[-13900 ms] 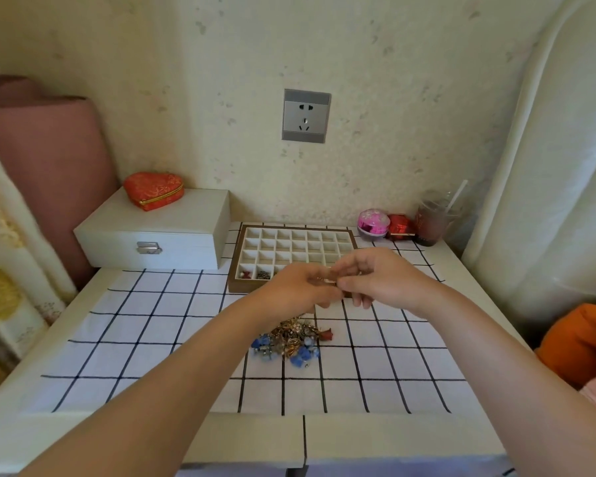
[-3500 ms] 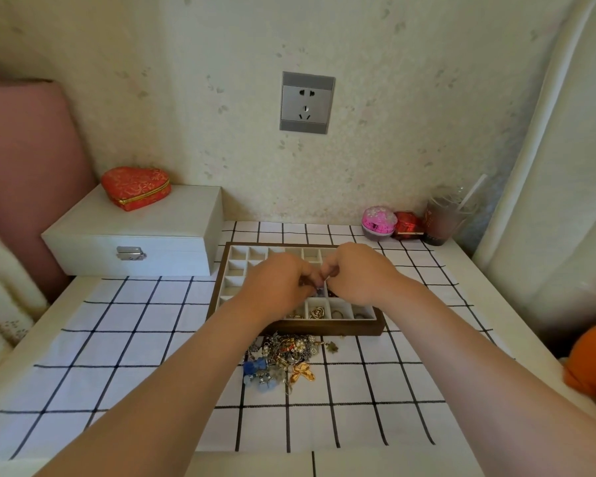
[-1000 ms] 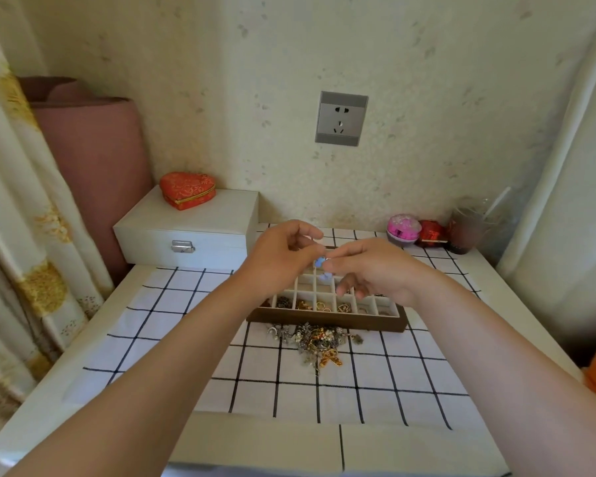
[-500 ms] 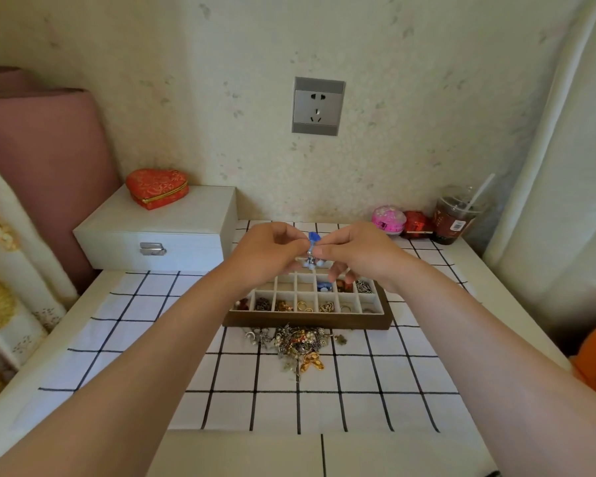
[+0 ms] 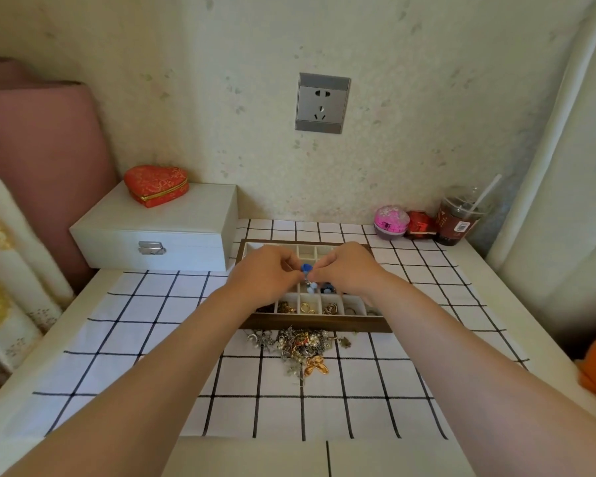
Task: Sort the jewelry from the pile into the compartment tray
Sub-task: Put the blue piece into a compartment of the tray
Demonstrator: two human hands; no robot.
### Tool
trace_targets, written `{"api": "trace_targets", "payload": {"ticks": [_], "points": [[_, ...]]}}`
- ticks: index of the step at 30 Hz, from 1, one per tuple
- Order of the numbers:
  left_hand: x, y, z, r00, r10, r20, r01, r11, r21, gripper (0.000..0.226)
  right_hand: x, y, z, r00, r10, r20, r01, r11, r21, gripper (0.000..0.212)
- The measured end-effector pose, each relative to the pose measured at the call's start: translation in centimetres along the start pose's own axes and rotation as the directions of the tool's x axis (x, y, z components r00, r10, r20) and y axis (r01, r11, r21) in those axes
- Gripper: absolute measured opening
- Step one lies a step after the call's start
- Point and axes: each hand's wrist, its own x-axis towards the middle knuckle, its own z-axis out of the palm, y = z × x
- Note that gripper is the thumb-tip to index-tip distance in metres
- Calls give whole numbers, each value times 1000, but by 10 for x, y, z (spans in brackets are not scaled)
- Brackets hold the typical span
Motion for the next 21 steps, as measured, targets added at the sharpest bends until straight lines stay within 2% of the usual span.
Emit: {"api": "trace_targets", "payload": {"ticks": [6,9,13,17,21], "points": [[-1,-1,4,999,29,-41,-26,997,76,6,1,2,3,999,-42,-14,39,988,-153,8],[0,3,2,997,47,-54,-52,995,-83,6,0,-1,-4,999,-51,-7,50,997,-56,8],[-1,7,-4,1000,1,27,8,936,-353,3,-5,-1,-16,995,-82,58,77,994,77,13],[-5,11,-11,997,-26,78,55,909,-412,8,-6,-1,-18,991,-119,56,111,986,125,15],[-6,10,-14,985,-57,163,112,929,-352,22,-3,0,-15,993,-109,35,106,991,78,15]]}}
